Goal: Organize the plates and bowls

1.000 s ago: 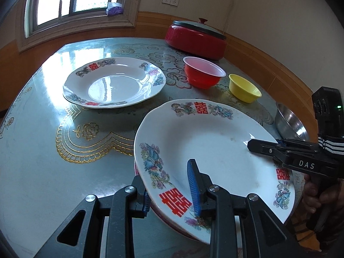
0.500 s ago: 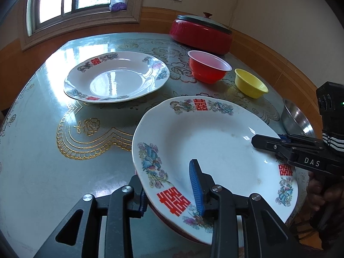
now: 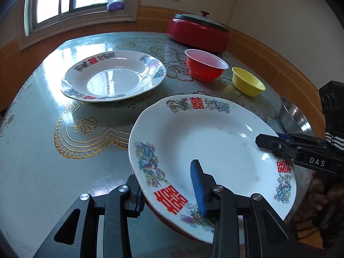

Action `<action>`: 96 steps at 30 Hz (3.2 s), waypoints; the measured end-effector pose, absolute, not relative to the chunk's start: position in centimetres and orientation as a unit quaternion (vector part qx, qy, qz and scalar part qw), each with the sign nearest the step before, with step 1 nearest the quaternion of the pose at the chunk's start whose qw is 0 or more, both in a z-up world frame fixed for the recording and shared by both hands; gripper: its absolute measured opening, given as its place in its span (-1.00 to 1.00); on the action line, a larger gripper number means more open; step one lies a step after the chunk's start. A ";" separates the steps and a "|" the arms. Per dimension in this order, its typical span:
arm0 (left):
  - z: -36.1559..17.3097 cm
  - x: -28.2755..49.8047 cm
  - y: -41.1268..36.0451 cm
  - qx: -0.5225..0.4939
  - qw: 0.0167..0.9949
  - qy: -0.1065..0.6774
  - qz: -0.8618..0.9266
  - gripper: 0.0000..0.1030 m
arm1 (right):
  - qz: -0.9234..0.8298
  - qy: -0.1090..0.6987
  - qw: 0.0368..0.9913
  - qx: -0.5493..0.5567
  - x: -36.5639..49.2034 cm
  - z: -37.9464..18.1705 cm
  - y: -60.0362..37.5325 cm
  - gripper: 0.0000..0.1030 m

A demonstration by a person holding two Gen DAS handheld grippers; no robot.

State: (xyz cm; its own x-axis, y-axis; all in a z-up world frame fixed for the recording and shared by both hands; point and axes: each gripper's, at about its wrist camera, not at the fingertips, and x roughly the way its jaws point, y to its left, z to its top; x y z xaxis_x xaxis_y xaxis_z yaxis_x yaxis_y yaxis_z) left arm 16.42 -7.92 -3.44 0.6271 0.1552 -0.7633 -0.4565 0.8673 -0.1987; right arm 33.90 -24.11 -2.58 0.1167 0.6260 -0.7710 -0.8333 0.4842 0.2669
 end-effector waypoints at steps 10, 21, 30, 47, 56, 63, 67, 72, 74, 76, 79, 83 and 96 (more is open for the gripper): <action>-3.4 16.4 -8.3 -0.183 0.882 0.402 0.163 -0.23 | 0.471 0.435 0.757 -0.122 33.2 -1.8 -25.3 -0.41; -3.2 16.0 -8.0 -0.190 0.884 0.394 0.166 -0.23 | 0.457 0.436 0.763 -0.136 32.9 -3.1 -25.2 -0.42; -2.1 14.5 -7.8 -0.188 0.887 0.378 0.187 -0.22 | 0.440 0.393 0.781 -0.204 31.8 -2.4 -24.4 -0.35; -2.8 13.2 -6.6 -0.215 0.877 0.379 0.204 -0.16 | 0.431 0.377 0.787 -0.228 30.7 -2.2 -23.5 -0.38; -2.3 13.8 -6.7 -0.199 0.880 0.380 0.204 -0.13 | 0.420 0.380 0.791 -0.232 30.8 -2.0 -23.2 -0.37; -0.8 14.4 -5.7 -0.180 0.881 0.368 0.235 0.13 | 0.421 0.371 0.803 -0.202 31.4 -0.1 -21.7 -0.20; -0.9 14.5 -4.6 -0.194 0.872 0.375 0.249 0.15 | 0.441 0.371 0.793 -0.198 31.0 0.5 -19.9 -0.14; -1.0 14.1 -2.9 -0.203 0.863 0.377 0.268 0.23 | 0.490 0.396 0.757 -0.172 30.8 0.7 -17.3 -0.13; -0.9 13.8 -2.4 -0.200 0.863 0.373 0.275 0.29 | 0.509 0.422 0.736 -0.145 31.1 0.6 -16.4 -0.13; -0.7 13.6 -1.7 -0.199 0.862 0.372 0.282 0.29 | 0.523 0.442 0.718 -0.122 31.5 0.6 -15.4 -0.13; -0.7 13.4 -0.2 -0.207 0.860 0.371 0.284 0.29 | 0.541 0.462 0.697 -0.088 32.1 0.8 -14.1 -0.13; -0.6 13.5 1.9 -0.218 0.859 0.369 0.282 0.29 | 0.537 0.477 0.694 -0.045 33.6 1.3 -12.2 -0.13; -1.2 15.5 10.6 -0.234 0.866 0.354 0.264 0.27 | 0.458 0.552 0.696 0.026 39.5 -1.5 -6.1 -0.13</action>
State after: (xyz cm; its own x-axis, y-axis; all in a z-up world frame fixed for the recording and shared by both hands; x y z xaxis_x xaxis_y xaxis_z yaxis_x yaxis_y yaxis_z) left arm 15.51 10.57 -1.22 0.6099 0.2917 -0.7369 -0.6226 0.7516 -0.2177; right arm 39.47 -6.15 -1.53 -0.0290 0.6661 -0.7453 -0.6088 0.5796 0.5417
